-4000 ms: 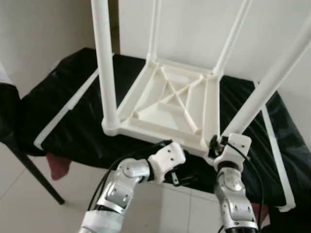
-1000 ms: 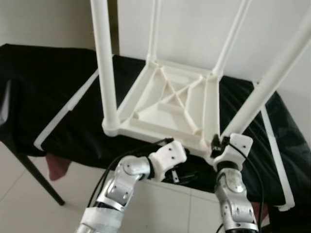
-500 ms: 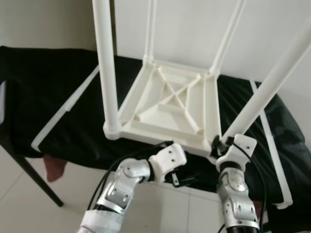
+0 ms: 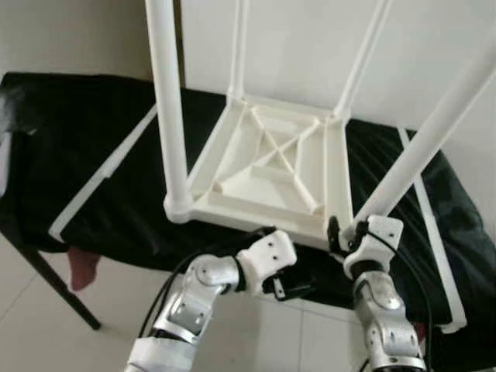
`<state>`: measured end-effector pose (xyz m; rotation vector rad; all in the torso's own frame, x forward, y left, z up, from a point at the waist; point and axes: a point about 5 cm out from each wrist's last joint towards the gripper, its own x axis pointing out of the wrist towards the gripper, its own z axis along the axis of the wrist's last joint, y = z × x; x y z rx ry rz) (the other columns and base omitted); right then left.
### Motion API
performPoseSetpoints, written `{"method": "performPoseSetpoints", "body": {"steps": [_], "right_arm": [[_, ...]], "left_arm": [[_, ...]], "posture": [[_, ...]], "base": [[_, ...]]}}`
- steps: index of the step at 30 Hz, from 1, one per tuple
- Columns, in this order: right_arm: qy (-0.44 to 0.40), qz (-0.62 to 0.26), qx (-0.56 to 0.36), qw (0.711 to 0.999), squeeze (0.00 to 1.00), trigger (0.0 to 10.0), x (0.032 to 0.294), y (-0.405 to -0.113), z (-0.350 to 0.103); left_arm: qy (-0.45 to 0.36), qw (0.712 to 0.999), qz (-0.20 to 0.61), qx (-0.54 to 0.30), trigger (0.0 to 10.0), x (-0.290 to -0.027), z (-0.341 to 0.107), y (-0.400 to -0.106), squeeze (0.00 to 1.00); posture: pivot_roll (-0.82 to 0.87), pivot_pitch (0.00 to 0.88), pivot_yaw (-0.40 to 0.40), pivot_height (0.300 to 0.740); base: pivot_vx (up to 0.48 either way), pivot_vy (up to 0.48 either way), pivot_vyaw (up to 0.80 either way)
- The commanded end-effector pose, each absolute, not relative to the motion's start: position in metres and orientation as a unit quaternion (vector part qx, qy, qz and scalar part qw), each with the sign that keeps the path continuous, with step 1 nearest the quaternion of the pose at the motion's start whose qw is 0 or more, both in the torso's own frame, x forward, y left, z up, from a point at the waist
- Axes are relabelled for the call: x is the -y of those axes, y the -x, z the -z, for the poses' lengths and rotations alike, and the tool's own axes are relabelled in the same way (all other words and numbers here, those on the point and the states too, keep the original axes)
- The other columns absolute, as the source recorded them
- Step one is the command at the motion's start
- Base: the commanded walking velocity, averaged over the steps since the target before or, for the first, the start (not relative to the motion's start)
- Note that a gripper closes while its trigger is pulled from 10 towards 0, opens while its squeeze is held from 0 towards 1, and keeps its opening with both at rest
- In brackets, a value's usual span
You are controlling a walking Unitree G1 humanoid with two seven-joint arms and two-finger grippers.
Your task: Building children table
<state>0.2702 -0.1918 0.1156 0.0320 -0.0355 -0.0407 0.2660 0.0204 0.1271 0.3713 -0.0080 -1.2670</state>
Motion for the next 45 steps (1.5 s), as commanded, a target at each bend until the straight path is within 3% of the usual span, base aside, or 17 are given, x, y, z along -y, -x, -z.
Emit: {"method": "performPoseSetpoints", "body": {"steps": [1, 7, 15, 16, 17, 20, 21, 30, 36, 37, 38, 39, 40, 45], "right_arm": [[-0.017, 0.001, 0.035, 0.999, 0.00, 10.0, 0.196, -0.268, -0.121], [0.018, -0.075, 0.044, 0.996, 0.00, 10.0, 0.218, -0.272, -0.132], [0.049, -0.163, 0.024, 0.985, 0.00, 10.0, 0.223, -0.278, -0.130], [0.057, -0.183, 0.017, 0.981, 0.00, 9.0, 0.222, -0.280, -0.129], [0.065, -0.201, 0.009, 0.977, 0.00, 4.6, 0.222, -0.282, -0.128], [0.074, -0.218, 0.002, 0.973, 0.00, 4.6, 0.221, -0.283, -0.127], [0.078, -0.220, 0.001, 0.972, 0.00, 0.0, 0.222, -0.284, -0.126], [0.089, -0.232, -0.015, 0.969, 0.00, 0.0, 0.228, -0.285, -0.119], [0.132, -0.172, -0.039, 0.975, 0.00, 0.0, 0.231, -0.287, -0.111], [0.127, -0.145, -0.038, 0.981, 0.00, 2.1, 0.231, -0.287, -0.111], [0.127, -0.145, -0.038, 0.981, 0.00, 2.1, 0.231, -0.287, -0.111], [0.121, -0.119, -0.033, 0.985, 0.00, 7.1, 0.230, -0.287, -0.112], [0.102, -0.095, -0.027, 0.990, 0.00, 10.0, 0.228, -0.287, -0.113], [0.062, -0.035, -0.016, 0.997, 0.00, 10.0, 0.221, -0.284, -0.114]], "left_arm": [[-0.172, 0.820, 0.546, 0.016, 10.0, -0.020, -0.129, -0.271, 0.00], [-0.182, 0.819, 0.544, 0.016, 10.0, -0.025, -0.130, -0.276, 0.00], [-0.181, 0.817, 0.547, 0.017, 10.0, -0.024, -0.131, -0.275, 0.00], [-0.181, 0.817, 0.548, 0.017, 10.0, -0.023, -0.131, -0.274, 0.00], [-0.180, 0.816, 0.549, 0.018, 10.0, -0.022, -0.131, -0.274, 0.00], [-0.179, 0.815, 0.551, 0.018, 10.0, -0.021, -0.131, -0.274, 0.00], [-0.179, 0.815, 0.551, 0.019, 10.0, -0.021, -0.131, -0.274, 0.00], [-0.180, 0.816, 0.550, 0.019, 10.0, -0.022, -0.131, -0.274, 0.00], [-0.180, 0.816, 0.548, 0.018, 10.0, -0.023, -0.131, -0.274, 0.00], [-0.182, 0.817, 0.547, 0.017, 10.0, -0.024, -0.131, -0.274, 0.00], [-0.182, 0.817, 0.547, 0.017, 10.0, -0.024, -0.131, -0.274, 0.00], [-0.182, 0.818, 0.545, 0.016, 10.0, -0.024, -0.131, -0.275, 0.00], [-0.184, 0.819, 0.543, 0.014, 10.0, -0.025, -0.130, -0.275, 0.00], [-0.186, 0.820, 0.541, 0.011, 10.0, -0.027, -0.129, -0.275, 0.00]], "posture": [[0.03, 0.000, -0.076, 0.740], [0.02, 0.000, -0.063, 0.740], [0.02, 0.000, -0.053, 0.740], [0.02, 0.000, -0.053, 0.740], [0.02, 0.000, -0.051, 0.740], [0.02, 0.000, -0.051, 0.740], [0.02, 0.000, -0.052, 0.740], [0.03, 0.000, -0.050, 0.740], [0.03, 0.000, -0.049, 0.740], [0.03, 0.000, -0.049, 0.740], [0.03, 0.000, -0.049, 0.740], [0.03, 0.000, -0.050, 0.740], [0.03, 0.000, -0.049, 0.740], [0.03, 0.000, -0.047, 0.740]], "base": [[0.000, 0.000, 0.00], [0.000, 0.000, 0.00], [0.000, 0.000, 0.00], [0.000, 0.000, 0.00], [0.000, 0.000, 0.00], [0.000, 0.000, 0.00], [0.000, 0.000, 0.00], [0.000, 0.000, 0.00], [0.000, 0.000, 0.00], [0.000, 0.000, 0.00], [0.000, 0.000, 0.00], [0.000, 0.000, 0.00], [0.000, 0.000, 0.00], [0.000, 0.000, 0.00]]}}
